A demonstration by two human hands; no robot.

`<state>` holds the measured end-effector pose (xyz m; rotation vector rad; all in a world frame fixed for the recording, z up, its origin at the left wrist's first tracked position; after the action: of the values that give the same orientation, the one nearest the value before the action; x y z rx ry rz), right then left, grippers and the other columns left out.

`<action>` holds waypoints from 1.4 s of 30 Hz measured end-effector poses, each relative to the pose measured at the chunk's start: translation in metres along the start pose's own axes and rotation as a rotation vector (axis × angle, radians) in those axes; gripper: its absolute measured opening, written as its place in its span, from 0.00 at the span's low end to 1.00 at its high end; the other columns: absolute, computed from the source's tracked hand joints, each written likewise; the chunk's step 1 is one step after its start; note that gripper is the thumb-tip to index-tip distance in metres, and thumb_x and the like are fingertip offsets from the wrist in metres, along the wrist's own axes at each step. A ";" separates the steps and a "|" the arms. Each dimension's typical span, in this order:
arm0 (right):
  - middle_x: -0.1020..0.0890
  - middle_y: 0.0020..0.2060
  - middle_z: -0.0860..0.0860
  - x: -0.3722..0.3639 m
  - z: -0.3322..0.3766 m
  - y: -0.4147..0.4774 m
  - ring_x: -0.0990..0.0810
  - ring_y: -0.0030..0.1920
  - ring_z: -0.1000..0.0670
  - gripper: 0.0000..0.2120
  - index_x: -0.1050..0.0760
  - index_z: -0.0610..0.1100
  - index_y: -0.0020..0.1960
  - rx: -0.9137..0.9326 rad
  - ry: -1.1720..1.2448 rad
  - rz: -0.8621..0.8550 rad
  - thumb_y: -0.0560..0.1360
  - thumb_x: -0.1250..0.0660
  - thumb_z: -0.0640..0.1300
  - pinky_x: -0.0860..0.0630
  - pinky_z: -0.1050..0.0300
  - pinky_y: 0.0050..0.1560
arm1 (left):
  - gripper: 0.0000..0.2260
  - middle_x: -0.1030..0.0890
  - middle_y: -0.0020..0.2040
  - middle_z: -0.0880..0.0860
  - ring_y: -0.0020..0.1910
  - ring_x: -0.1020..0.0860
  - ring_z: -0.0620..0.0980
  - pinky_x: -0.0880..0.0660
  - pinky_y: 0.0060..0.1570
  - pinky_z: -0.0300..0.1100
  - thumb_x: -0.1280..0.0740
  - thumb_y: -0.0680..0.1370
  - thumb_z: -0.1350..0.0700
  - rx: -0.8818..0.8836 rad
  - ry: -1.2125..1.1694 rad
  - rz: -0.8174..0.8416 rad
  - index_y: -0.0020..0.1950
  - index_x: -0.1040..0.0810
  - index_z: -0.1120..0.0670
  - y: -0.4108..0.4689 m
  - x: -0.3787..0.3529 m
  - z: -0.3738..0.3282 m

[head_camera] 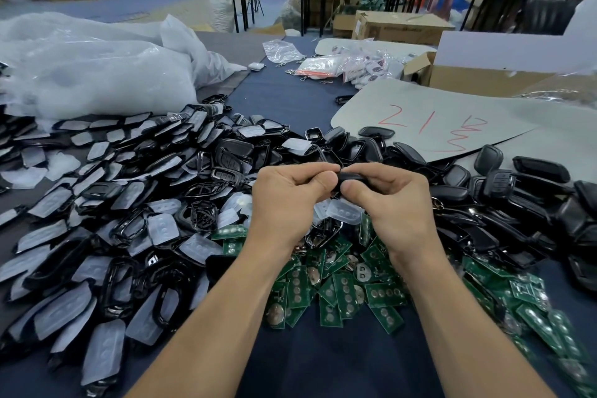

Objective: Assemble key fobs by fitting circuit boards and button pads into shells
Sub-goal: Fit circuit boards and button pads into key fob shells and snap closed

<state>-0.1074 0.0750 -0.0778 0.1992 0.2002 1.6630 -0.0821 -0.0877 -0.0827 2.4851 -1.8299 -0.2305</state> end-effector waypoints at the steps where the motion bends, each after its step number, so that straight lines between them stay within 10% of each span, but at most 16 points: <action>1: 0.11 0.41 0.49 0.000 0.000 0.000 0.12 0.44 0.47 0.11 0.12 0.51 0.46 -0.006 0.009 -0.003 0.71 0.24 0.35 0.17 0.56 0.47 | 0.10 0.11 0.42 0.52 0.45 0.12 0.51 0.15 0.48 0.43 0.25 0.77 0.64 0.001 0.004 0.004 0.45 0.11 0.49 0.000 0.000 0.000; 7: 0.12 0.37 0.48 0.003 -0.006 -0.001 0.14 0.37 0.53 0.12 0.11 0.50 0.41 -0.090 0.116 -0.068 0.71 0.23 0.33 0.21 0.65 0.40 | 0.06 0.11 0.43 0.52 0.44 0.12 0.50 0.16 0.44 0.41 0.26 0.78 0.61 0.070 -0.049 0.020 0.47 0.12 0.50 0.001 -0.002 0.004; 15: 0.12 0.39 0.51 -0.001 -0.013 0.002 0.13 0.44 0.49 0.05 0.12 0.51 0.43 -0.136 -0.190 0.077 0.71 0.22 0.41 0.17 0.50 0.49 | 0.07 0.12 0.42 0.41 0.44 0.14 0.40 0.16 0.50 0.41 0.22 0.75 0.59 -0.185 0.331 0.047 0.46 0.12 0.46 0.006 0.009 -0.008; 23: 0.13 0.37 0.43 -0.017 -0.016 -0.012 0.17 0.37 0.47 0.08 0.12 0.42 0.40 -0.294 0.319 -0.114 0.76 0.26 0.37 0.21 0.59 0.35 | 0.09 0.12 0.51 0.51 0.52 0.15 0.49 0.17 0.59 0.46 0.32 0.82 0.60 0.049 -0.226 0.155 0.53 0.13 0.50 0.002 -0.018 0.001; 30: 0.15 0.36 0.40 -0.035 -0.016 -0.018 0.20 0.35 0.46 0.07 0.13 0.37 0.41 -0.316 0.302 0.038 0.77 0.27 0.36 0.19 0.59 0.36 | 0.13 0.11 0.51 0.52 0.38 0.15 0.49 0.27 0.23 0.38 0.38 0.86 0.50 0.123 -0.203 0.089 0.52 0.14 0.52 -0.004 -0.016 0.003; 42: 0.19 0.32 0.36 -0.032 -0.014 -0.013 0.24 0.29 0.48 0.05 0.14 0.37 0.43 -0.213 0.197 0.037 0.77 0.27 0.35 0.25 0.58 0.30 | 0.21 0.12 0.51 0.59 0.29 0.22 0.52 0.29 0.22 0.40 0.43 0.87 0.48 0.210 -0.329 0.145 0.54 0.16 0.61 -0.002 -0.020 0.010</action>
<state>-0.0948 0.0448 -0.0956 -0.1228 0.1672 1.7275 -0.0876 -0.0673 -0.0909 2.5566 -2.2593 -0.4901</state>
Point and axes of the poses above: each hand's wrist, its own y-axis towards the middle knuckle, its own x-axis out of the back of the hand, z = x × y, the point moved 8 cm from there along y, towards the middle knuckle
